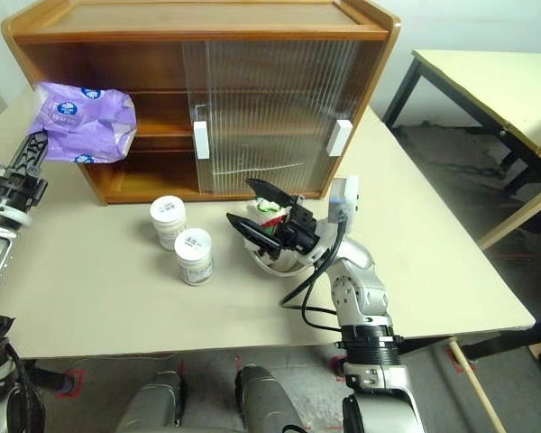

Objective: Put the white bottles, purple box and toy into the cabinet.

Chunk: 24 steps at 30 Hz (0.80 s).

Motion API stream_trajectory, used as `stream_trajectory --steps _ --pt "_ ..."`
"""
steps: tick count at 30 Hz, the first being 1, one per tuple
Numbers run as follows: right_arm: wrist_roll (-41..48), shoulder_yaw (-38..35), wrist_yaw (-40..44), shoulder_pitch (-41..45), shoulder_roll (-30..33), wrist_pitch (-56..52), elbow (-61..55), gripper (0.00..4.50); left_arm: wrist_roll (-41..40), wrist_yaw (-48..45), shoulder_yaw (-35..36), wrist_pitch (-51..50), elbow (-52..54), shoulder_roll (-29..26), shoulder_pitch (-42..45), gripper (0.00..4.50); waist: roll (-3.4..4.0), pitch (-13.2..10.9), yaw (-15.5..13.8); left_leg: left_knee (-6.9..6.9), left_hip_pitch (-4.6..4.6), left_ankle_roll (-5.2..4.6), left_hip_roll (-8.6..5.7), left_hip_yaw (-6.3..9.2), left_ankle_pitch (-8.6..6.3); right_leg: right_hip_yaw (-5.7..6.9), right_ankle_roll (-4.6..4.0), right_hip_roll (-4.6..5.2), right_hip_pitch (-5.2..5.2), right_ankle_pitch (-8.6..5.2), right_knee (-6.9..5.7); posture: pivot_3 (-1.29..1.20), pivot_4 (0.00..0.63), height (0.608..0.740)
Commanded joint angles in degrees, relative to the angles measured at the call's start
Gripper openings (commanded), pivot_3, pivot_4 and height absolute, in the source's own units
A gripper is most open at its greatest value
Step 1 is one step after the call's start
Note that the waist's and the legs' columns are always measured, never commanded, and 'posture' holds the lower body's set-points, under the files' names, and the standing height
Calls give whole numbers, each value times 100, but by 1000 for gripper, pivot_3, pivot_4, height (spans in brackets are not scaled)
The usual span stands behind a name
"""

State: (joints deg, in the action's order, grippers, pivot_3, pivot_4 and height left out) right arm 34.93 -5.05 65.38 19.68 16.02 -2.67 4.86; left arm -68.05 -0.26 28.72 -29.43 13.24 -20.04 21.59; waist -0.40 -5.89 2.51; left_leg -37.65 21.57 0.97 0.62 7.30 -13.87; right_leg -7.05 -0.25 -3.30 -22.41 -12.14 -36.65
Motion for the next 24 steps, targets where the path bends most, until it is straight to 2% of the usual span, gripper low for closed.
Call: stream_trajectory --steps 1,5,12,17,24 --pt "-54 77 -30 -49 -36 73 -83 4500 384 -8 -112 244 -427 101 354 25 -4 -3 0 -3 2 -1 -1 4 1 0 2 0 1 1 1 -89 105 740" --pt "-61 209 -95 -147 -107 47 -243 4500 376 -117 -293 121 -543 222 631 25 -8 -5 4 -6 5 -3 -3 6 2 -1 10 2 2 6 4 -100 104 740" --pt "-35 243 -293 -188 -104 -24 -442 4500 450 -178 -429 61 -547 397 539 25 -8 -5 24 -5 24 -9 -13 5 -3 1 16 1 -6 9 25 -106 104 740" --pt "-4 315 -413 -176 -144 -111 -581 4500 823 -229 -435 348 -1041 452 974 25 -13 -8 19 -7 28 -18 -15 5 -9 1 -5 1 -4 24 35 -105 104 740" --pt "67 425 -500 -283 -166 -233 -795 4500 1482 -446 -554 698 -2069 539 1888 25 -17 -10 20 -15 32 -25 -18 7 -8 -2 9 6 0 27 39 -115 102 740"
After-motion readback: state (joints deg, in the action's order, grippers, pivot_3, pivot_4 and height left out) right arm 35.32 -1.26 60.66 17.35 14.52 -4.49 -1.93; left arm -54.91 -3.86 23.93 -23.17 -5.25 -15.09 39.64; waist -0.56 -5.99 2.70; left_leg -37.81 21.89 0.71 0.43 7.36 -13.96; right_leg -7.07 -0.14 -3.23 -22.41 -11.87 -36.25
